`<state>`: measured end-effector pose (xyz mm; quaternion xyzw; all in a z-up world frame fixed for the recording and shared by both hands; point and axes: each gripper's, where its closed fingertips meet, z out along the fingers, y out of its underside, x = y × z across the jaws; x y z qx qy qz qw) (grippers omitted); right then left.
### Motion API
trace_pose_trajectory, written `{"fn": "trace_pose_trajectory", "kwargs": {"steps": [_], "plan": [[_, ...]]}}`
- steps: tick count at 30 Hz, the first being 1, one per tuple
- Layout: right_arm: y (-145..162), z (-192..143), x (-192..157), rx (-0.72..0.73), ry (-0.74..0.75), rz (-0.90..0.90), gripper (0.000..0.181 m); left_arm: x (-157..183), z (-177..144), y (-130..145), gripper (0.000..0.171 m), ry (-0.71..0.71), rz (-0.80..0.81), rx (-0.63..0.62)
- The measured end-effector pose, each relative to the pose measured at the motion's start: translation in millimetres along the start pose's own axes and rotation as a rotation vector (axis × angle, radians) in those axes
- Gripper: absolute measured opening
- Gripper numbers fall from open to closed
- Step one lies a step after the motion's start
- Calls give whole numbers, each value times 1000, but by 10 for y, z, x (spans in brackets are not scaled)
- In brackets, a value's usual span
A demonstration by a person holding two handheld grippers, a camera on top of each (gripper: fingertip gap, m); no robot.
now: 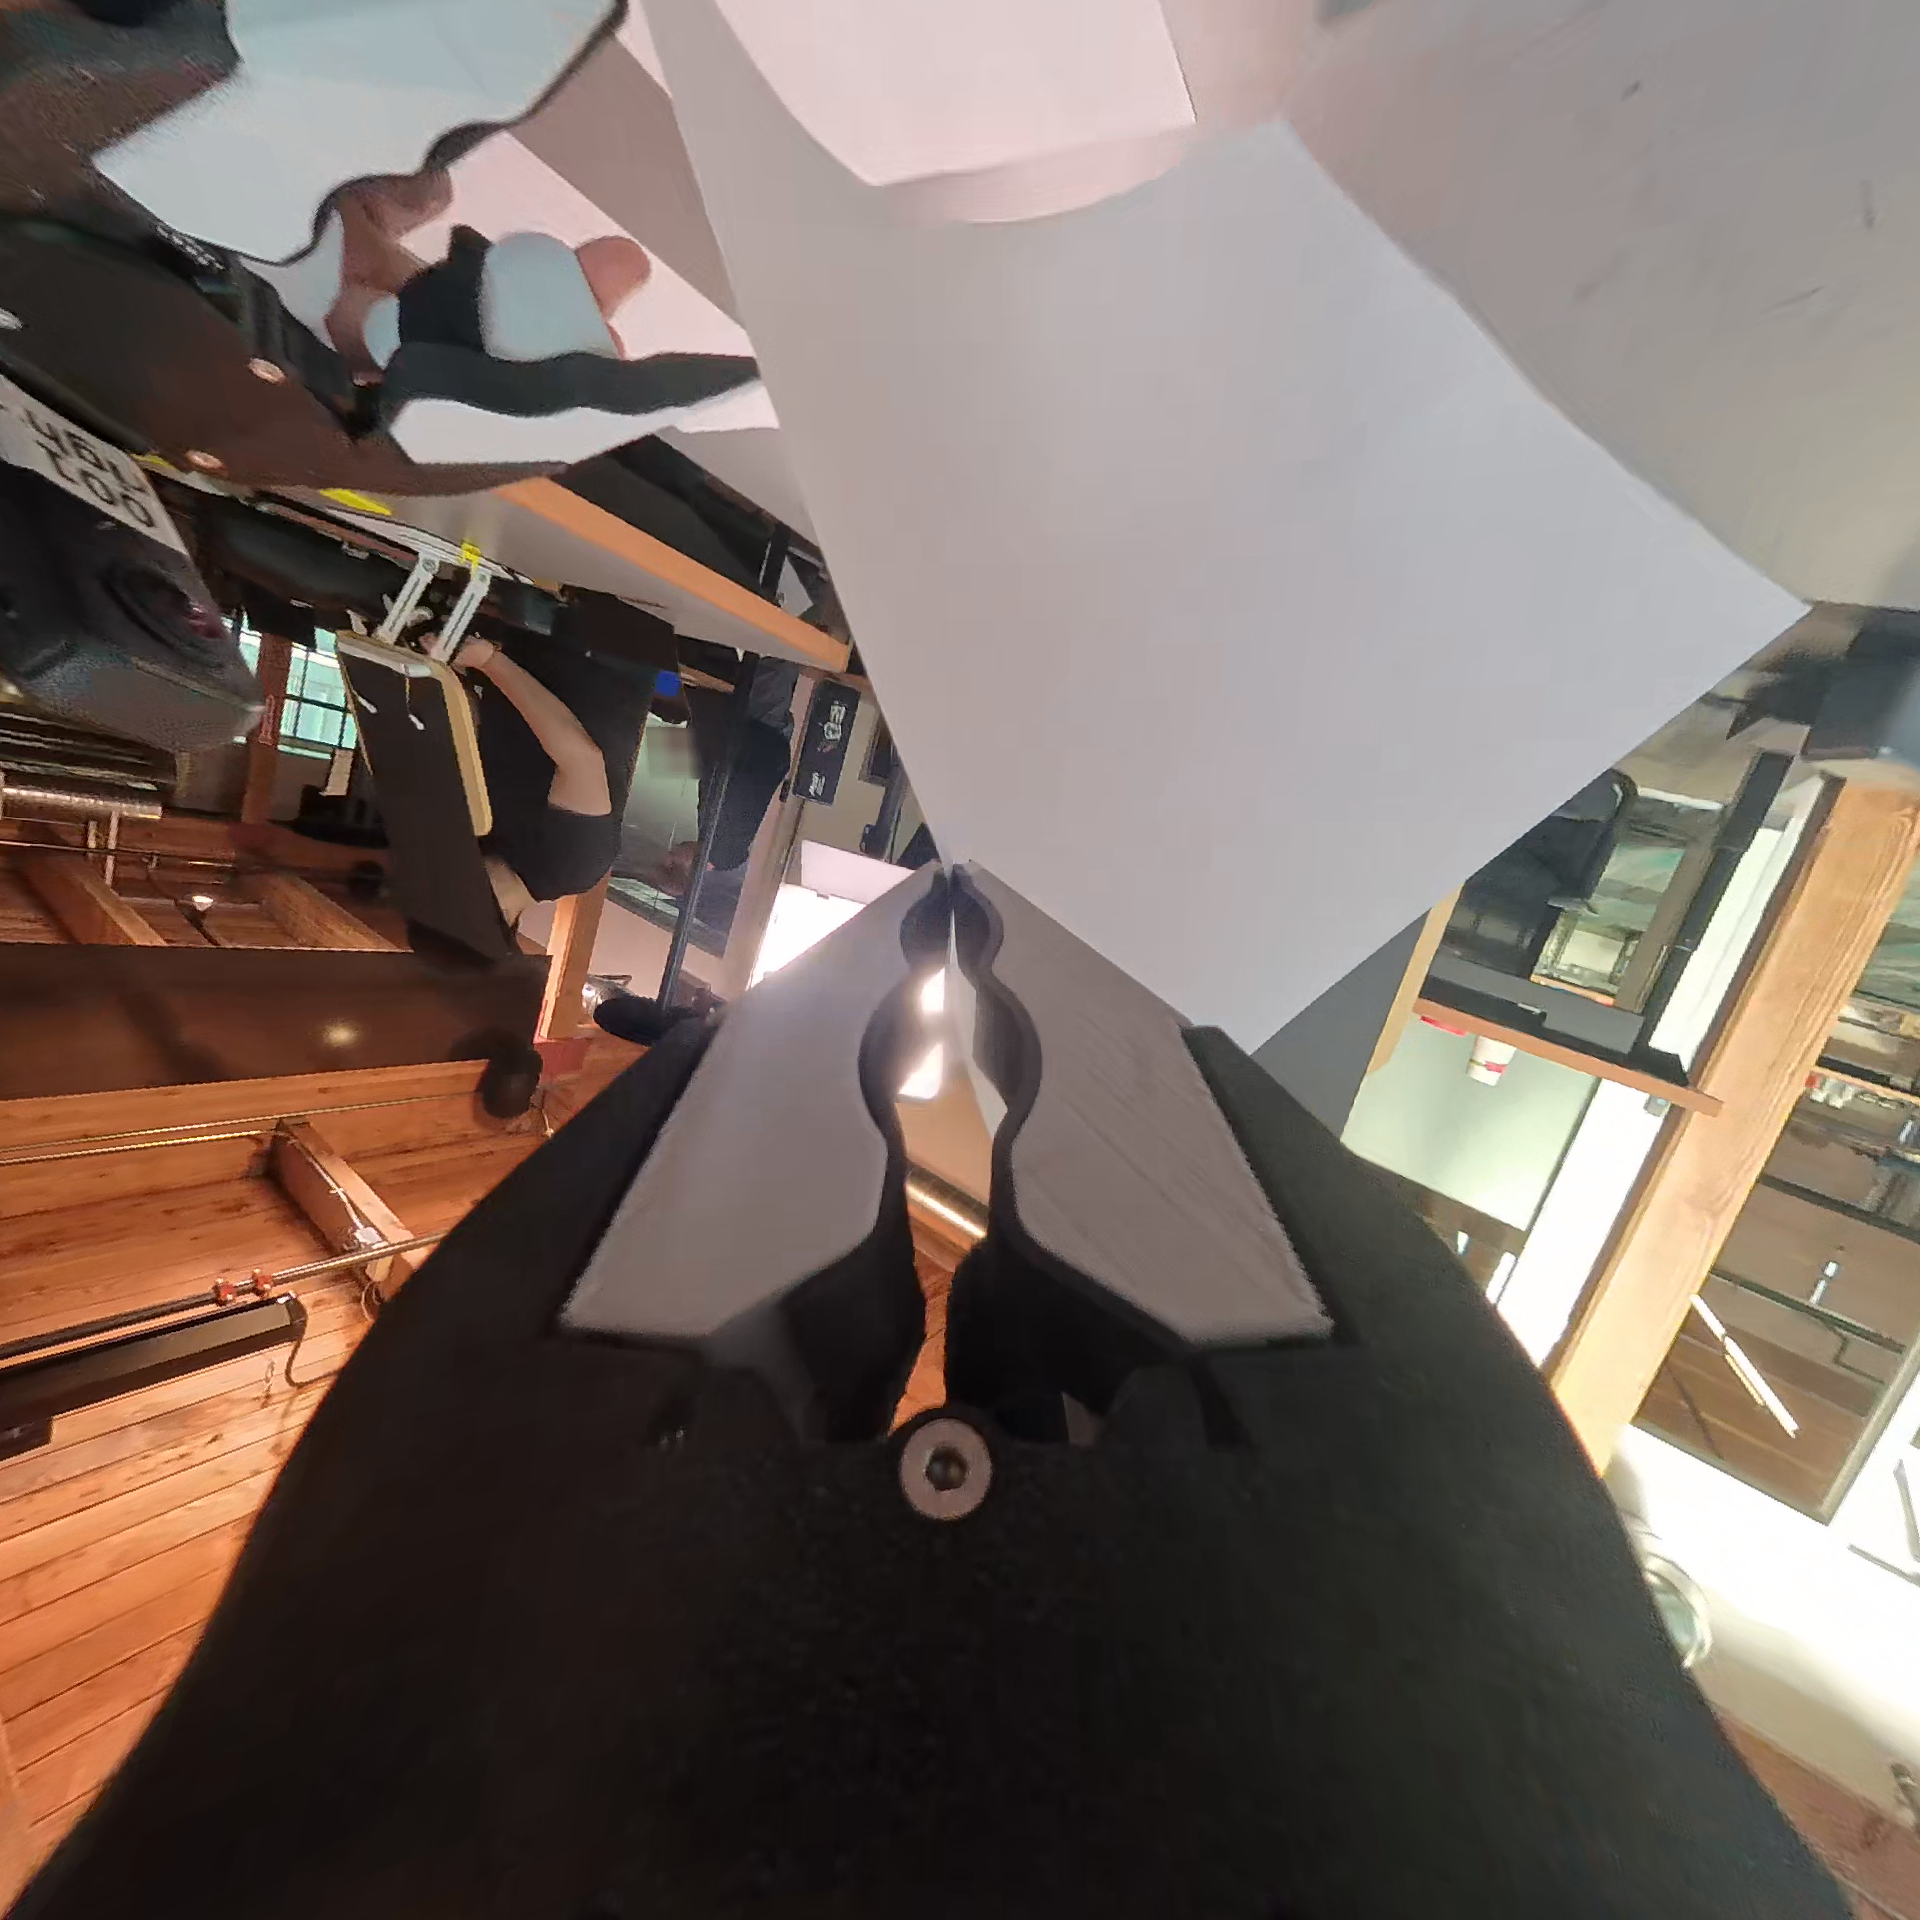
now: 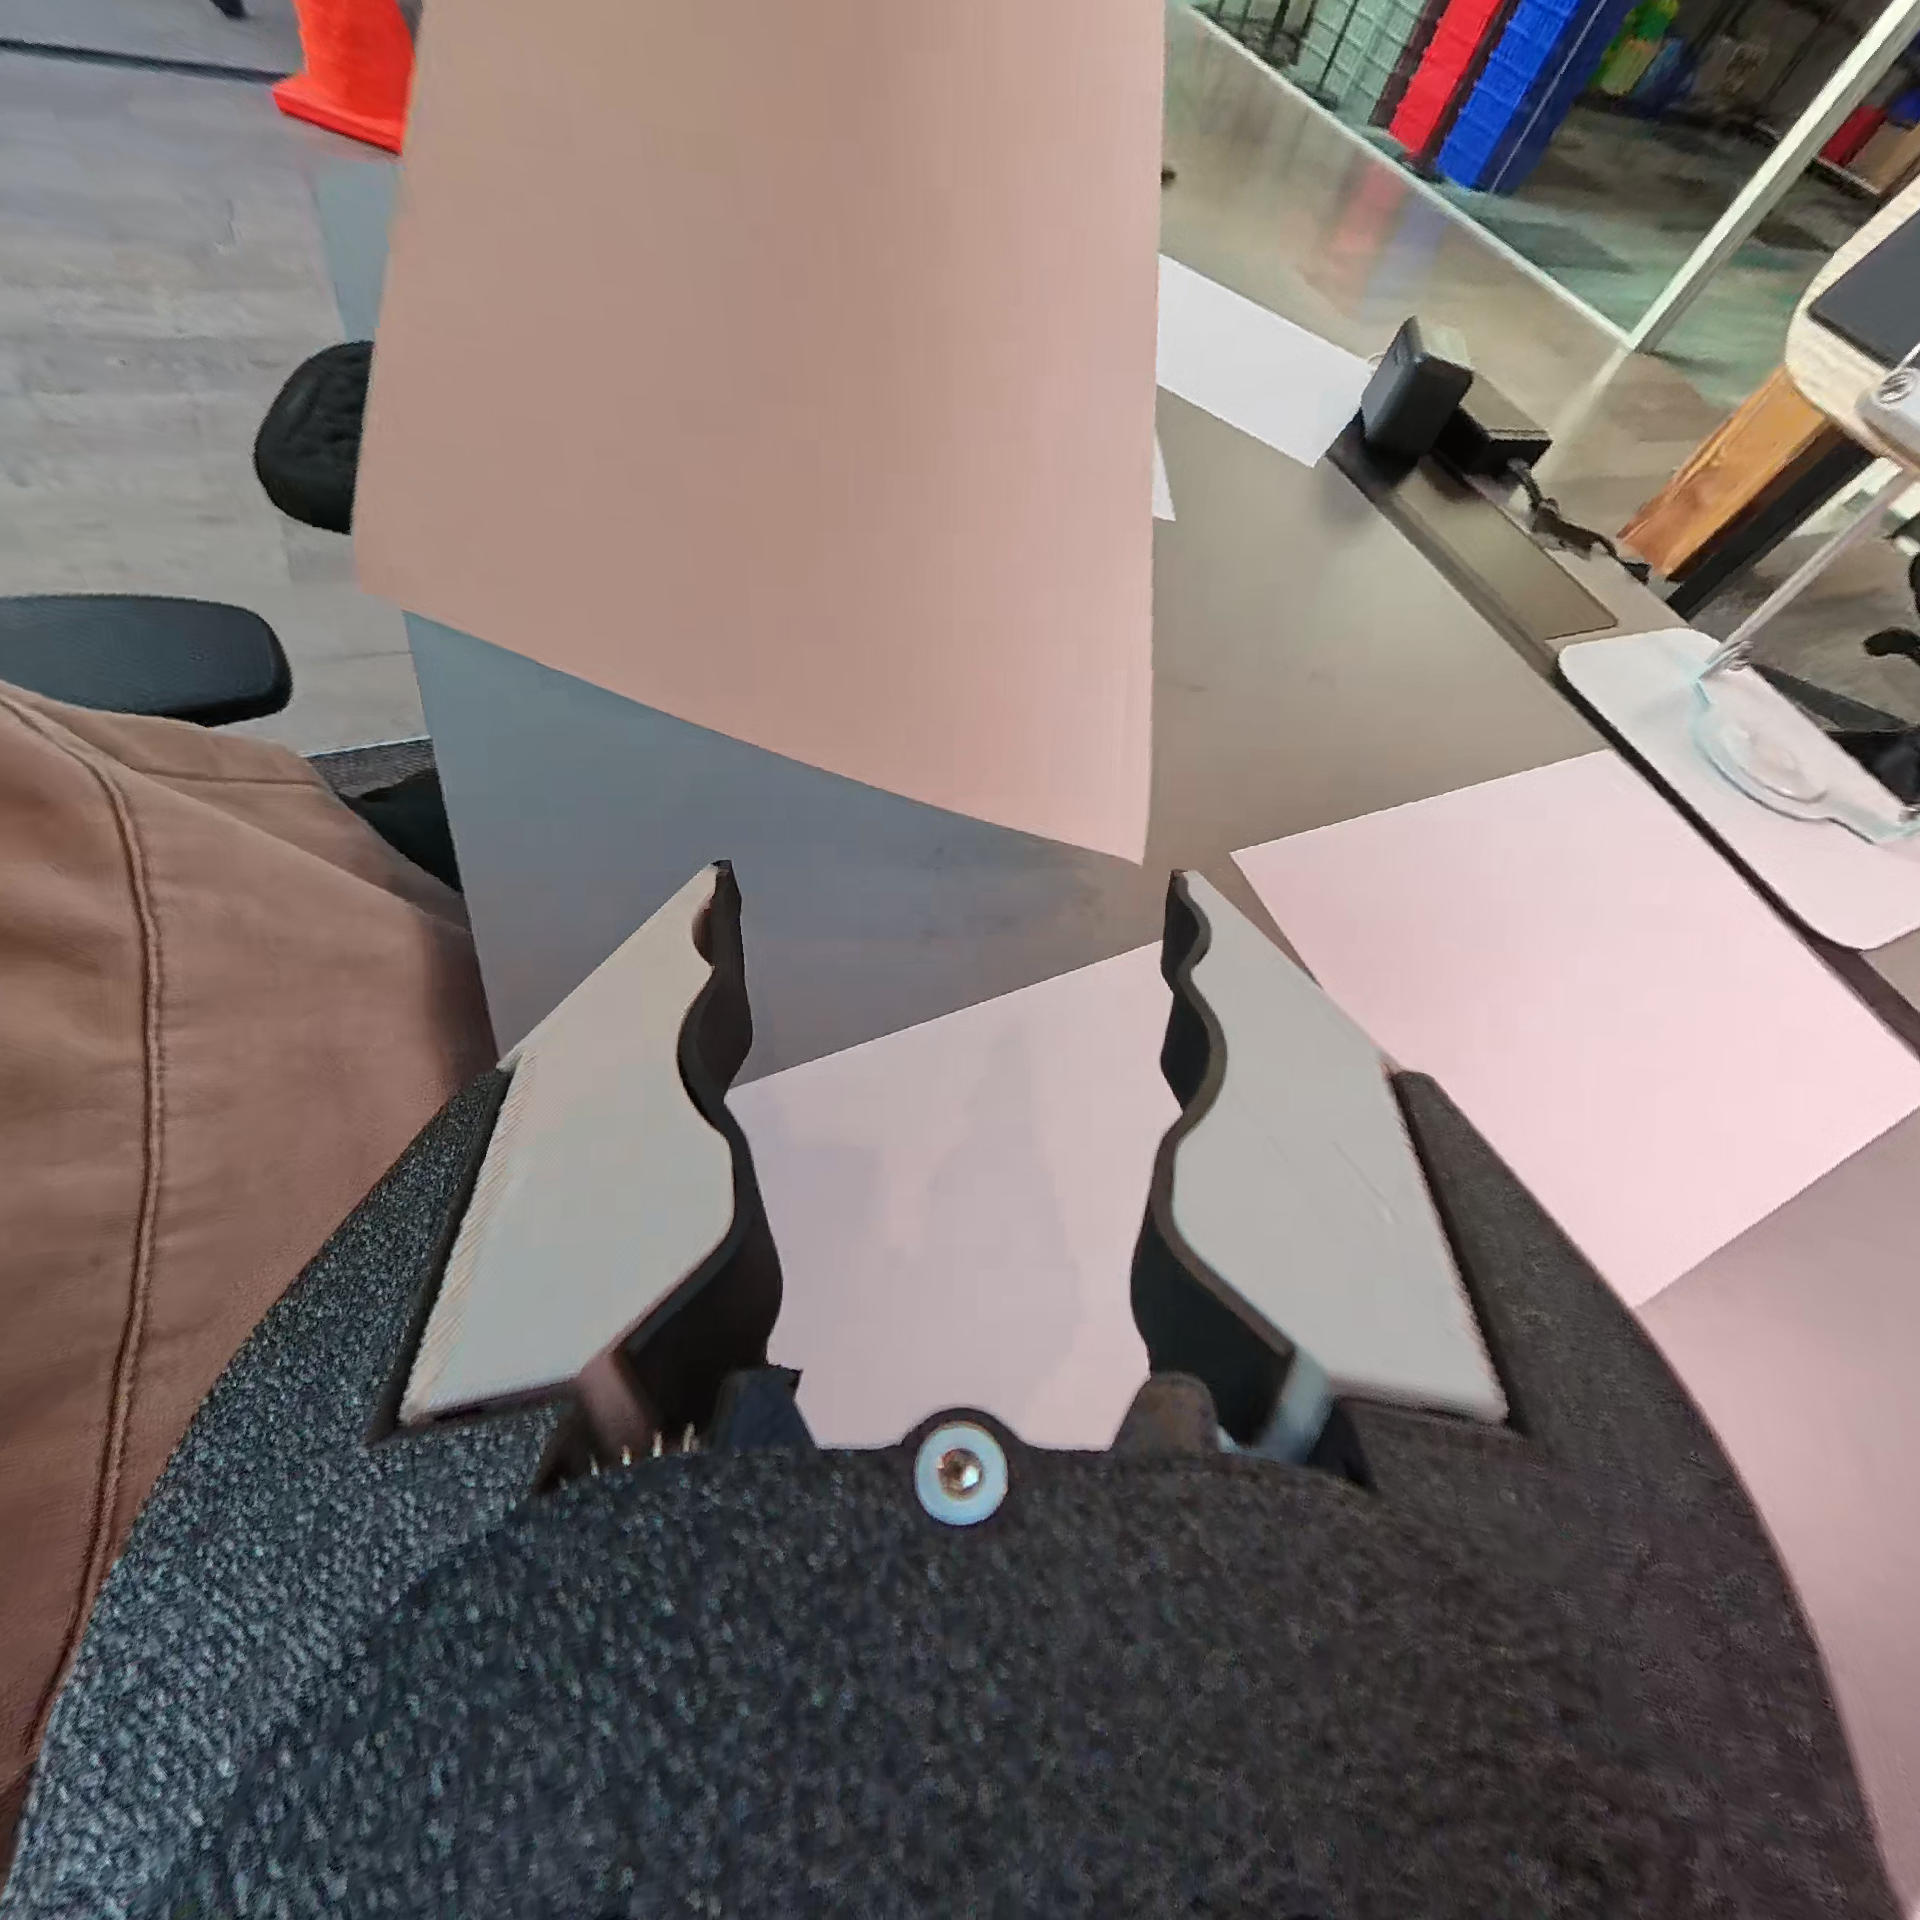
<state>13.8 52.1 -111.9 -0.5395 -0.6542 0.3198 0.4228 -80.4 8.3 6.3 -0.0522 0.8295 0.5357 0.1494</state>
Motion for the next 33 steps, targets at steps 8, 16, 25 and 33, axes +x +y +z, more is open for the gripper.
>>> {"fn": "trace_pose_trajectory", "kwargs": {"steps": [8,16,25,33], "plan": [[215,-174,-176,31,-375,136,62,-364,-236,-265,0,-73,-29,52],[573,-226,338,-24,-335,238,57,-551,-282,-239,0,-113,-60,31],[286,-338,569,109,-66,155,55,-231,-129,297,0,95,-672,-43],[-87,-371,628,199,156,285,50,406,81,767,0,367,-1293,-188]]}}
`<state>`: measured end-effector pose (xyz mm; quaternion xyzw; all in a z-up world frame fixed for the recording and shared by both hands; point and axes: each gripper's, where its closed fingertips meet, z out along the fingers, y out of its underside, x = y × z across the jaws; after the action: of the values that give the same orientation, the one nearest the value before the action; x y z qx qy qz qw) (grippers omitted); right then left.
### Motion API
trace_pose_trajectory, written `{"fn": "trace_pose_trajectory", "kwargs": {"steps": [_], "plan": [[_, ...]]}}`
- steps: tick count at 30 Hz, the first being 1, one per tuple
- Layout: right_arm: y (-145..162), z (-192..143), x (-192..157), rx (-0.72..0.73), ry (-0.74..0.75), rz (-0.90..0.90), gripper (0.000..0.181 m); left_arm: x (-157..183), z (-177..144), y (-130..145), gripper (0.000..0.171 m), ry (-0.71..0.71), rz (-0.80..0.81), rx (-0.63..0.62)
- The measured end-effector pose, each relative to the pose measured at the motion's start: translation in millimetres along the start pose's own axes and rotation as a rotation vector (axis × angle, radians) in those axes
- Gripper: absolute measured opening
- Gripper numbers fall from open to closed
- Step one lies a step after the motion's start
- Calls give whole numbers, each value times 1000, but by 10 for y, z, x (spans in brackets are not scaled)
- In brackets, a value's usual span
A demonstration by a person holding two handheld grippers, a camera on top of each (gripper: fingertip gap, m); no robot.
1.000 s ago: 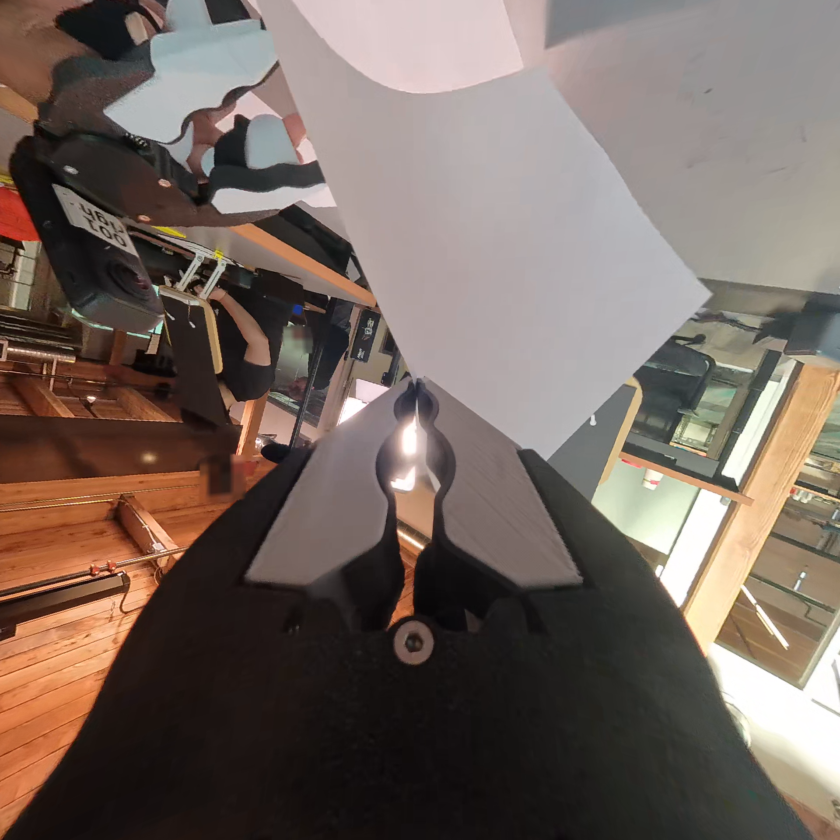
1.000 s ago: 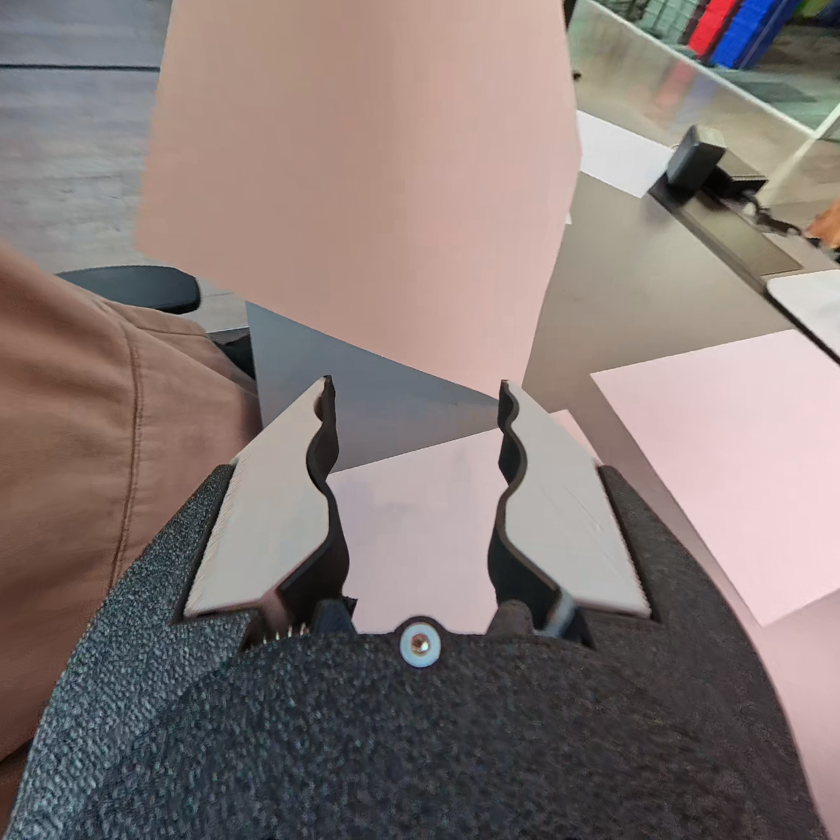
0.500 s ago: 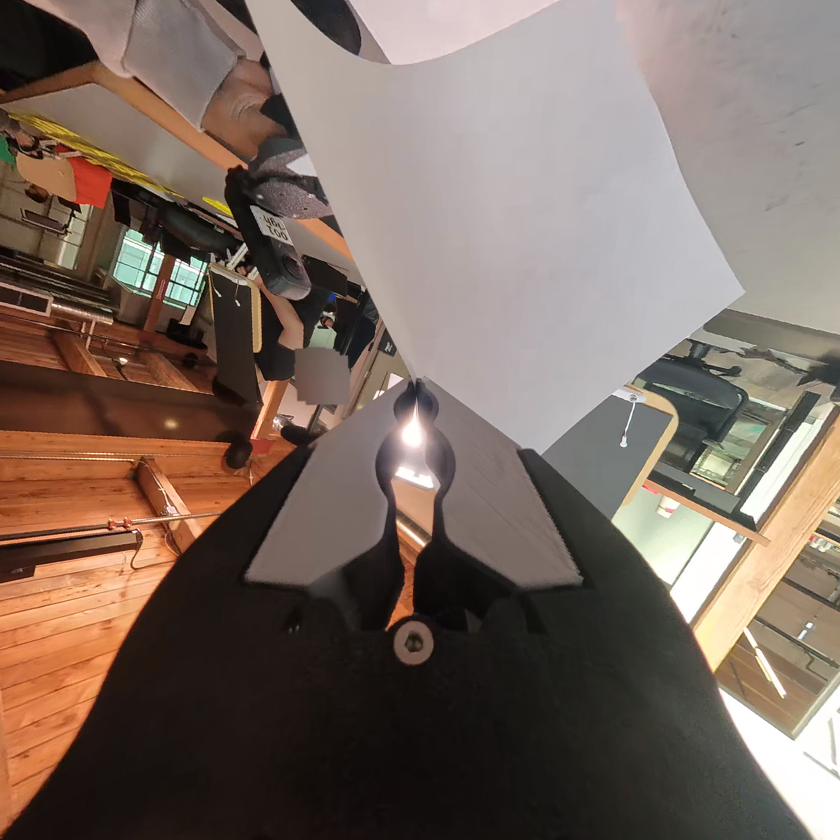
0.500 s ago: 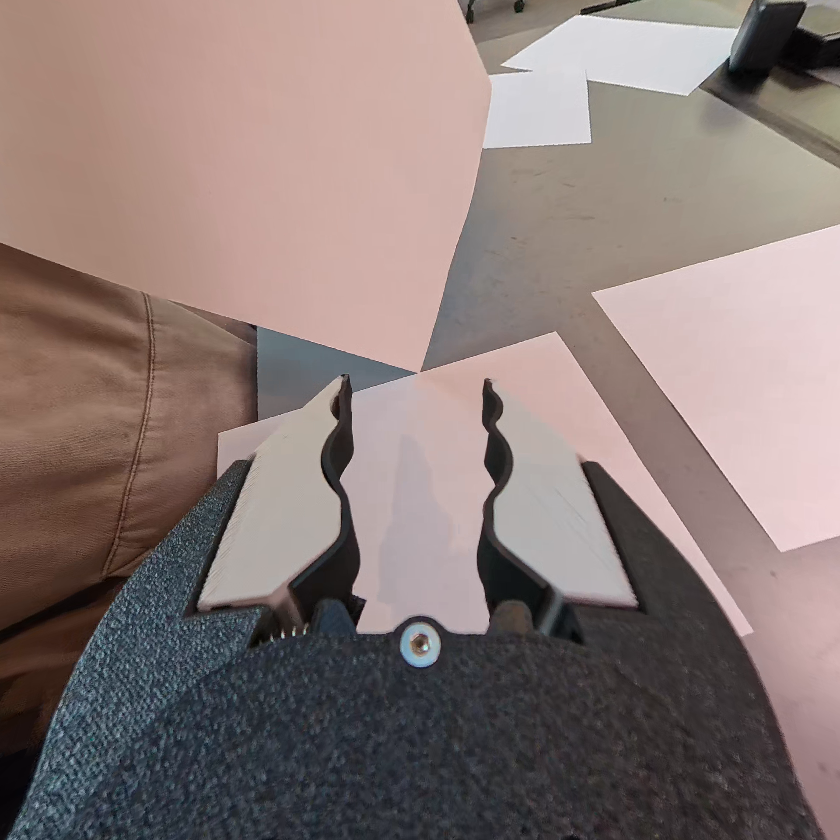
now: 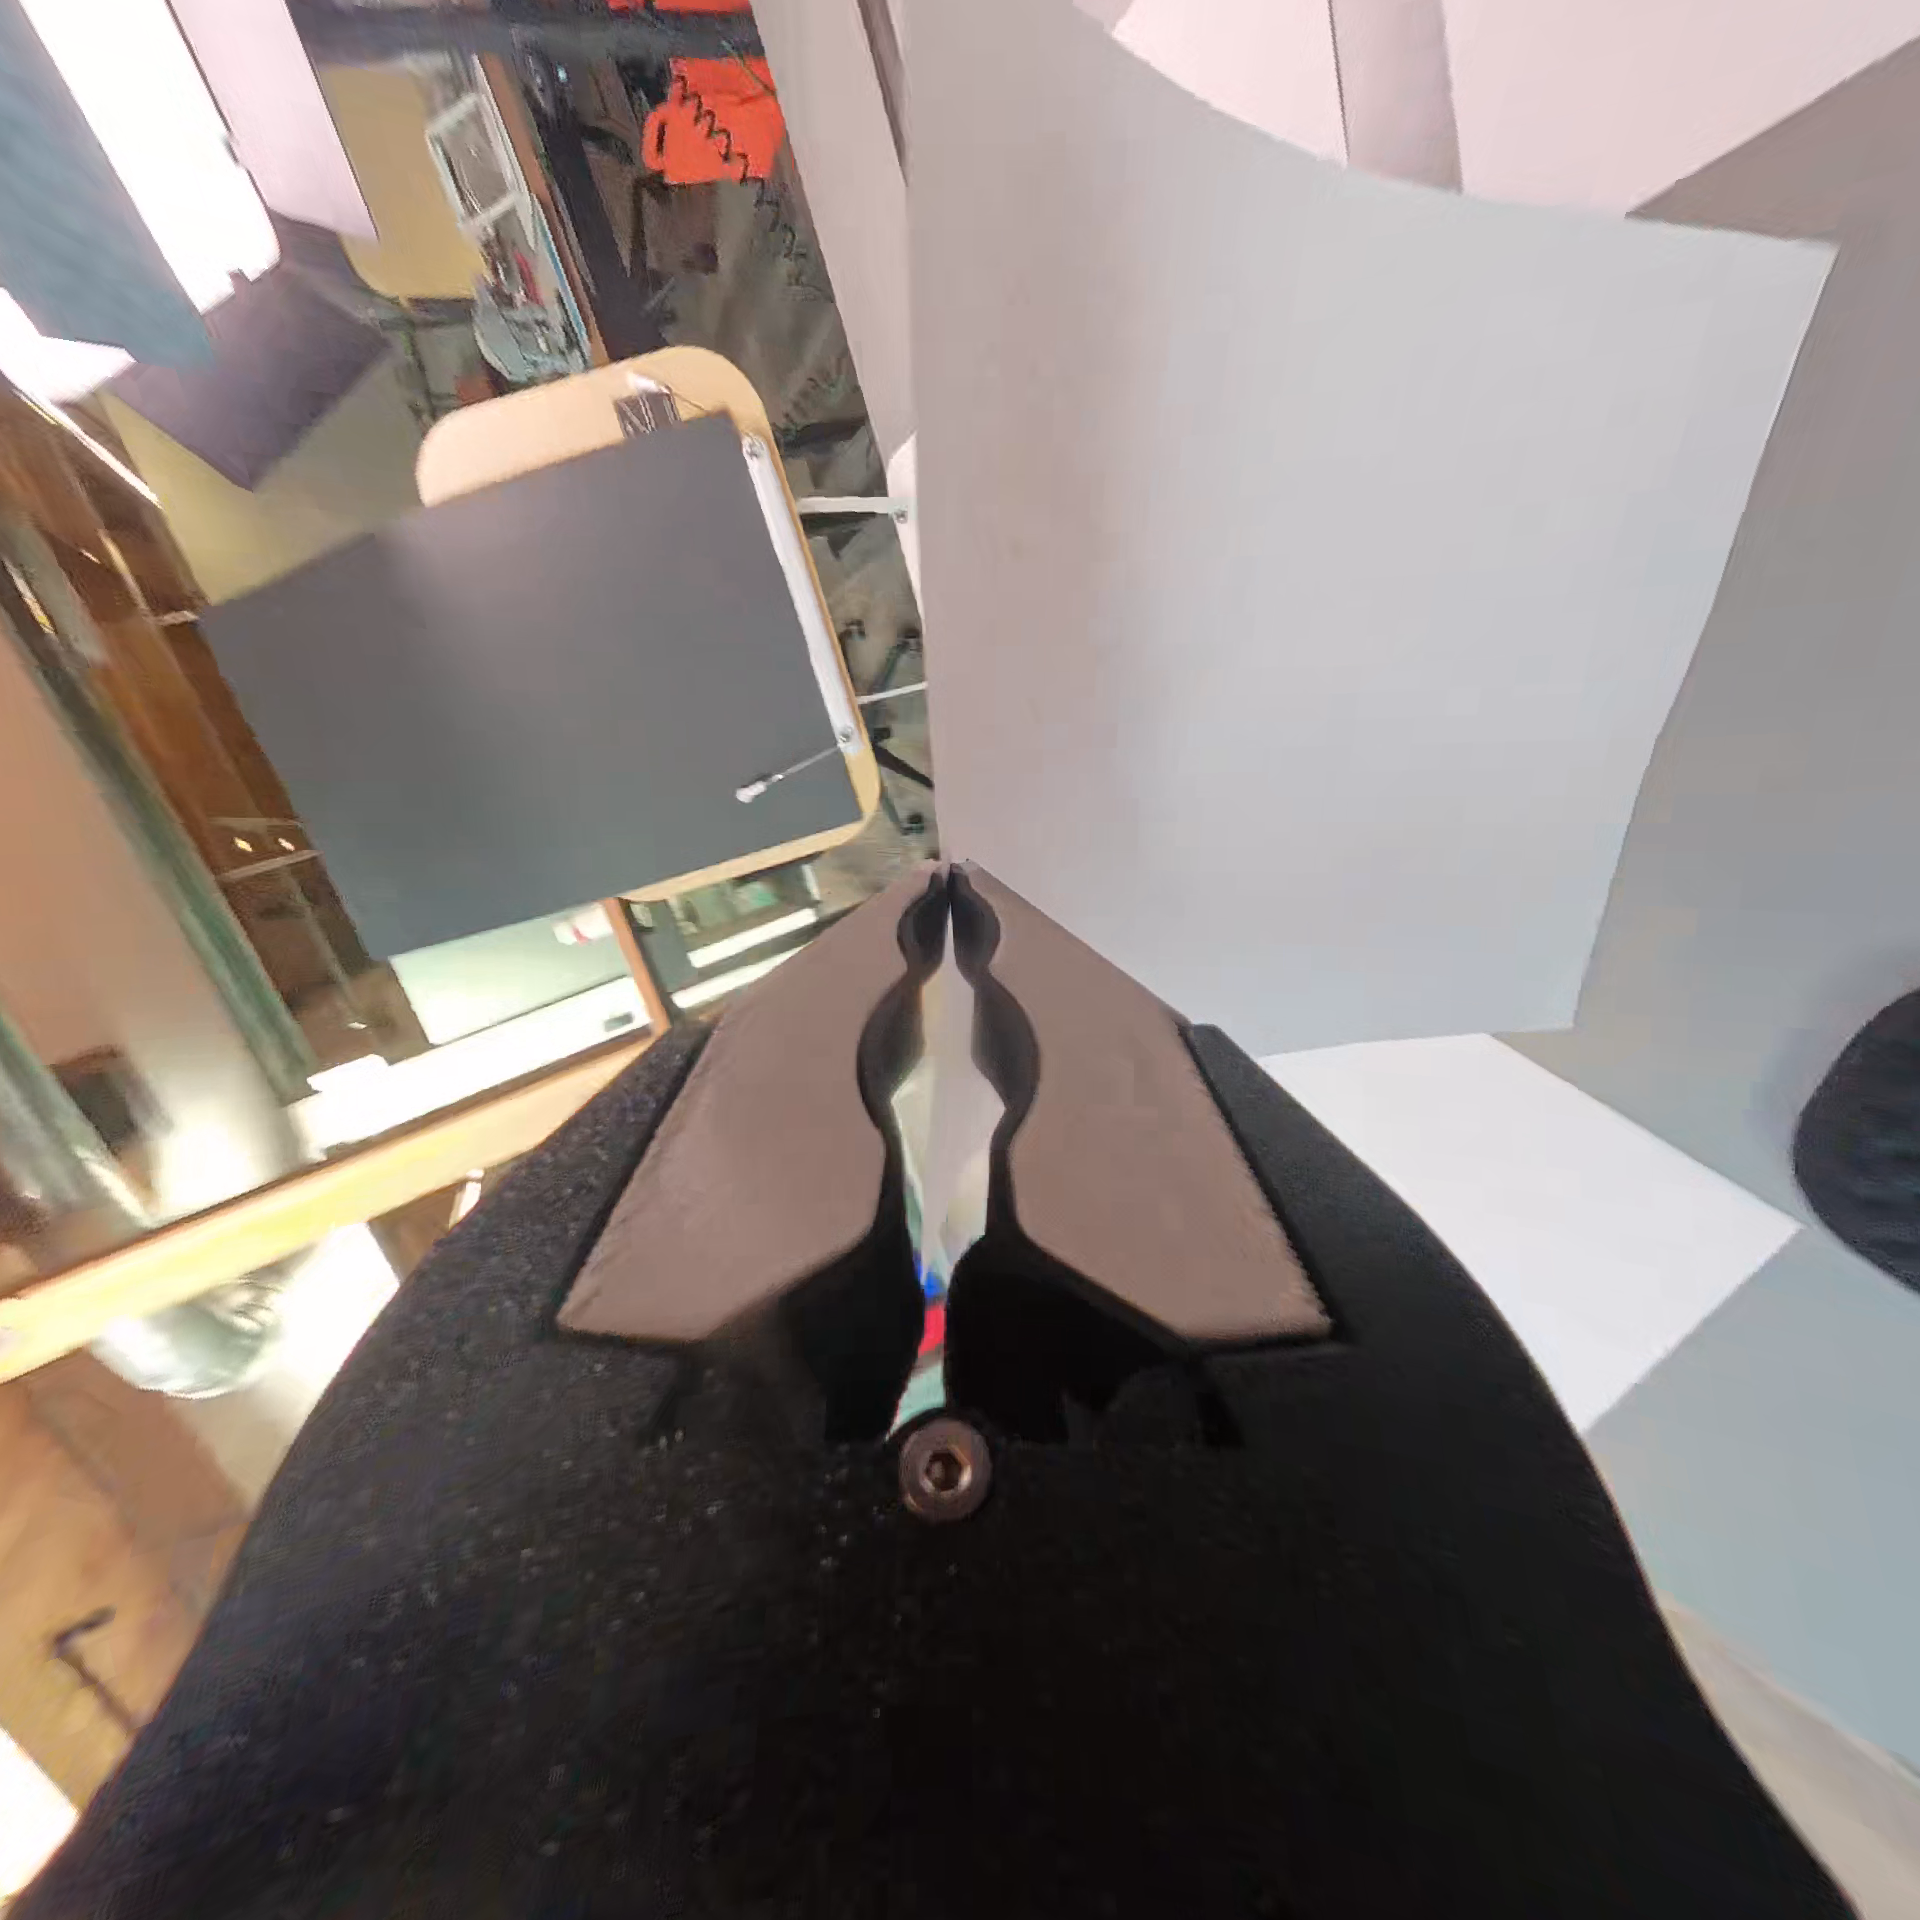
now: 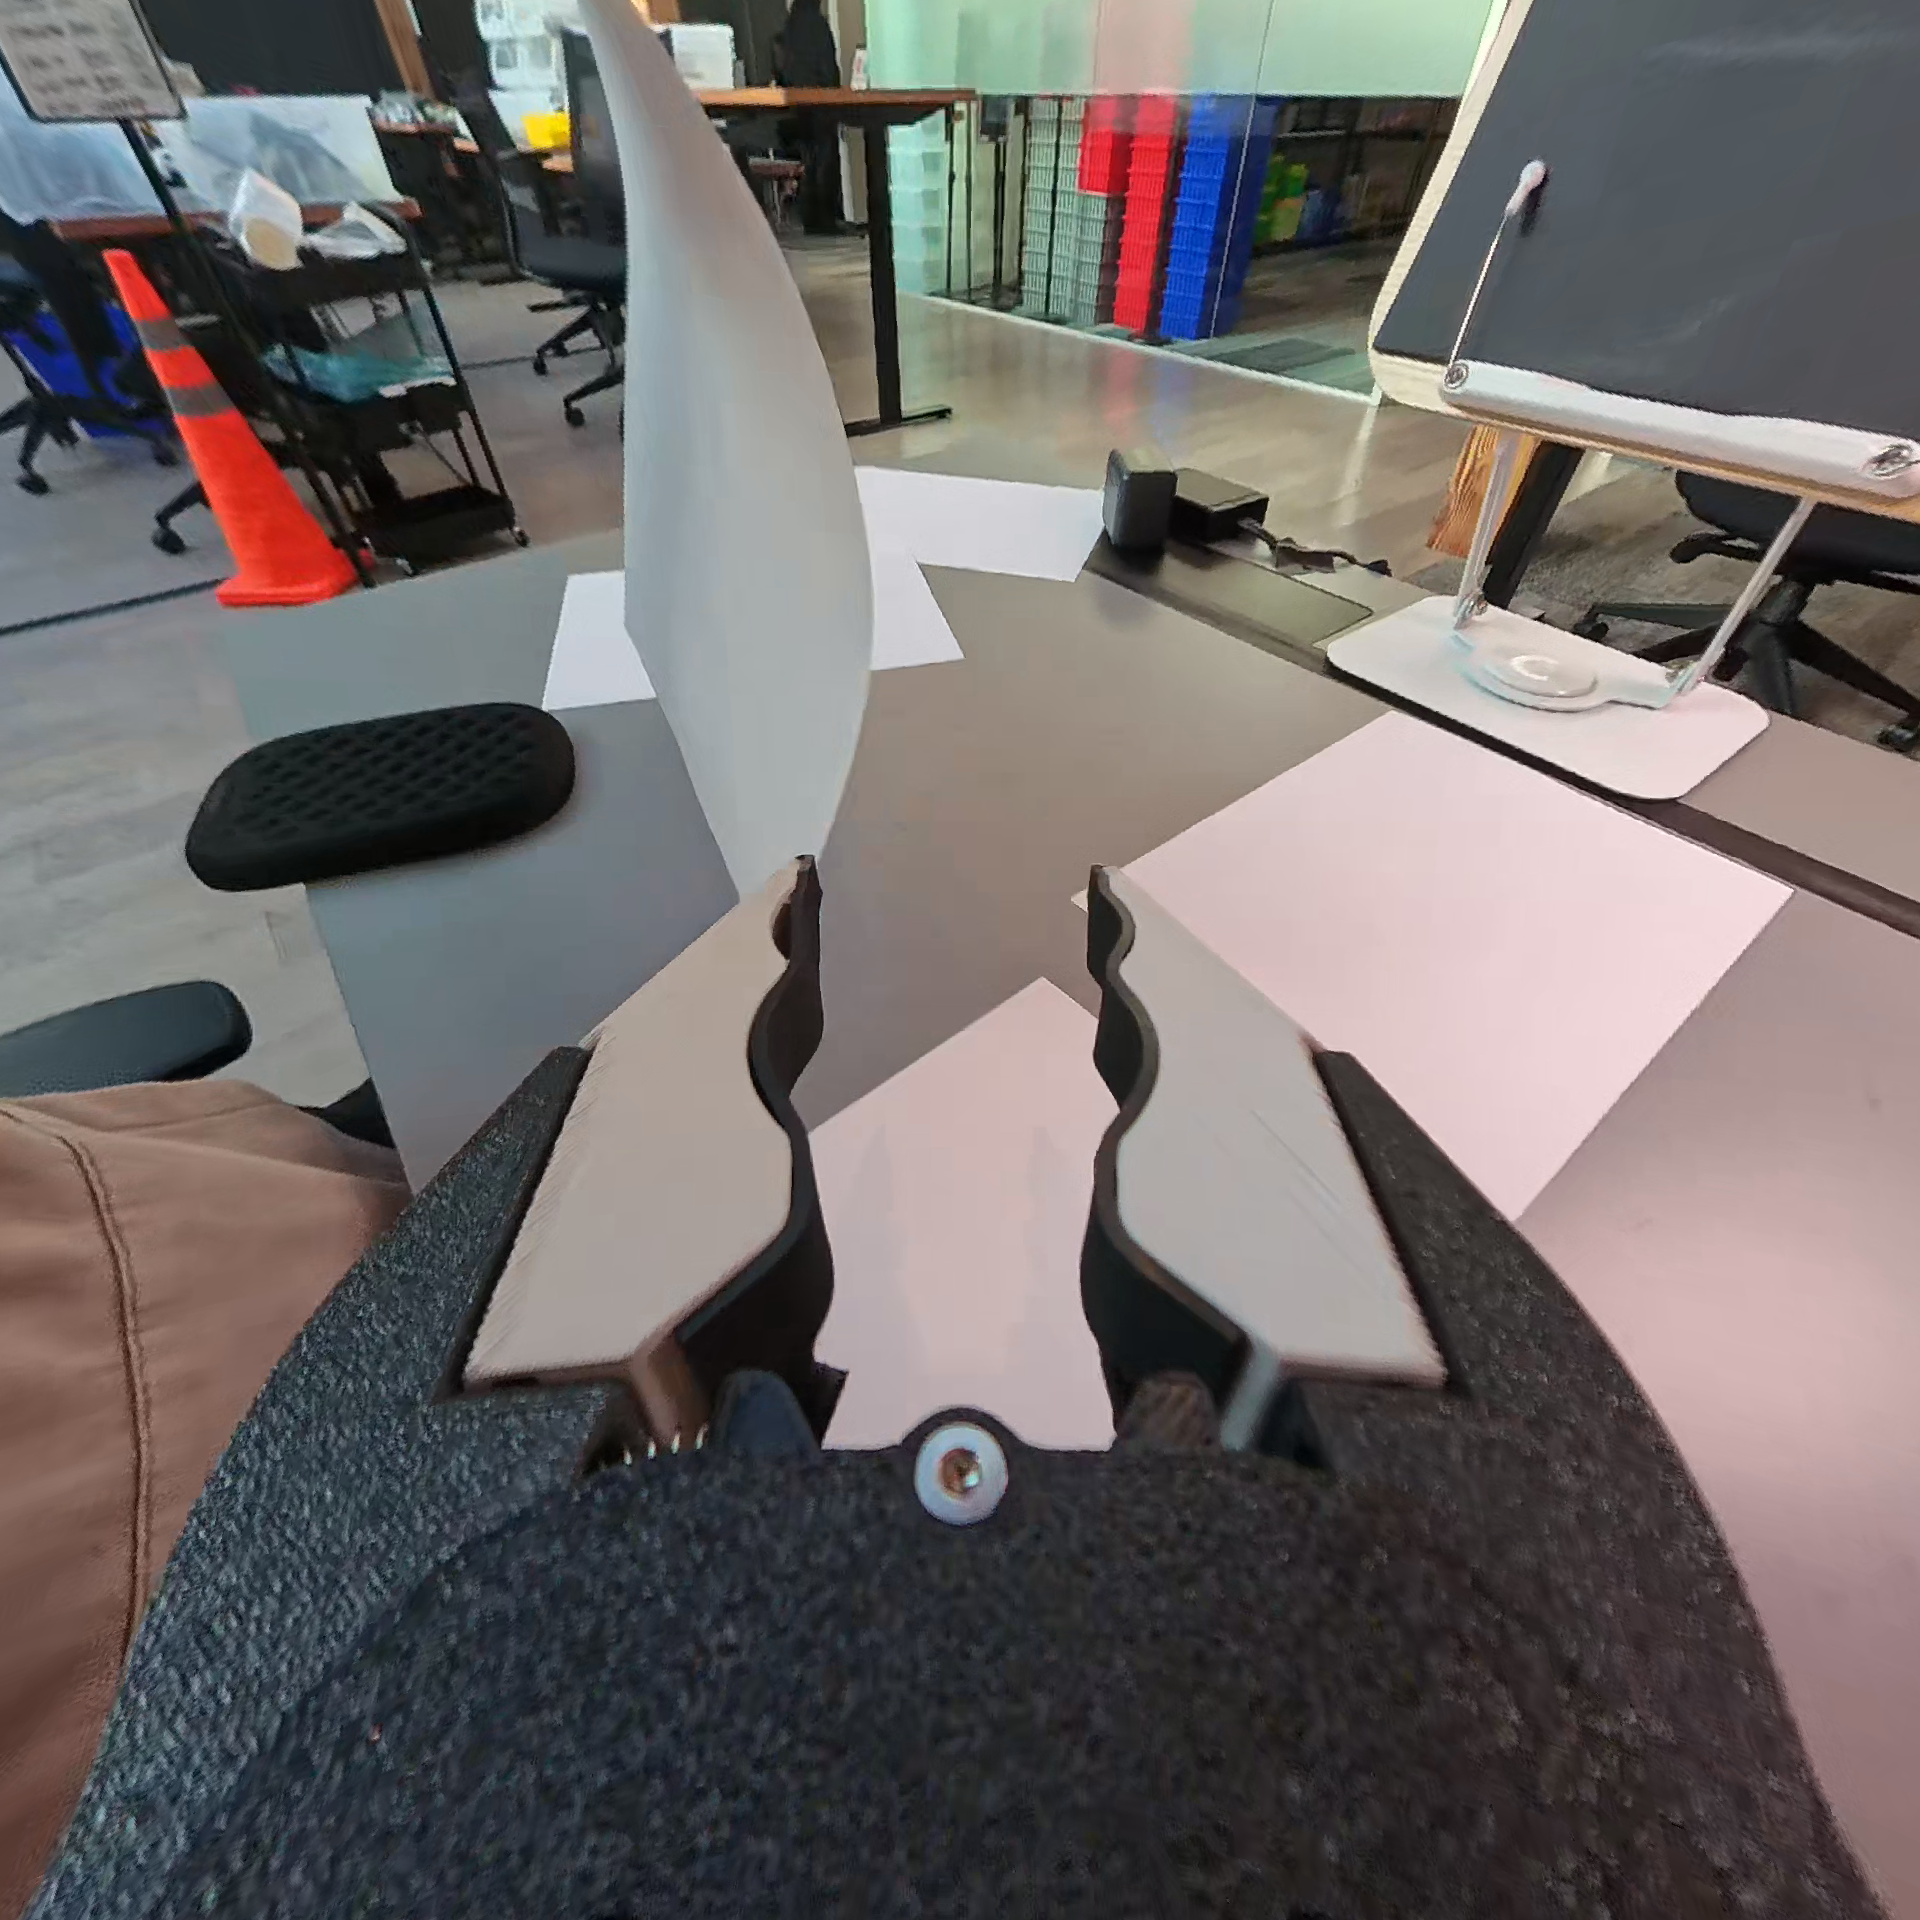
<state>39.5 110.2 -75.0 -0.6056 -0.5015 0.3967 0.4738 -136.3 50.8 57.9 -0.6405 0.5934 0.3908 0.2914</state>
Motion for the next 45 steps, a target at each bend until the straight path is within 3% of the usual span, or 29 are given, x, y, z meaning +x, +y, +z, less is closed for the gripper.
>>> {"fn": "trace_pose_trajectory", "kwargs": {"steps": [8,18,24,28,33,37,39,43,45], "plan": [[-182,176,-317,88,66,3,63,10,332,264,0,222,-610,89],[-323,203,-454,190,173,-48,69,92,500,341,0,527,-1432,454],[-167,102,-369,161,226,-66,66,513,666,505,0,605,-1767,678],[-30,-39,-210,108,244,-56,67,1120,925,728,0,631,-1943,653],[498,-264,-325,-121,129,-194,78,1753,1041,1092,0,599,-2088,571],[1059,-686,-791,-366,-108,-332,93,2011,943,1371,0,542,-2134,511],[1352,-935,-956,-498,-155,-465,99,2074,875,1482,0,511,-2149,495],[1905,-1102,-942,-690,-35,-758,97,2173,776,1551,0,475,-2162,485],[2049,-1080,-762,-703,93,-969,80,2214,760,1547,0,465,-2159,477]]}}
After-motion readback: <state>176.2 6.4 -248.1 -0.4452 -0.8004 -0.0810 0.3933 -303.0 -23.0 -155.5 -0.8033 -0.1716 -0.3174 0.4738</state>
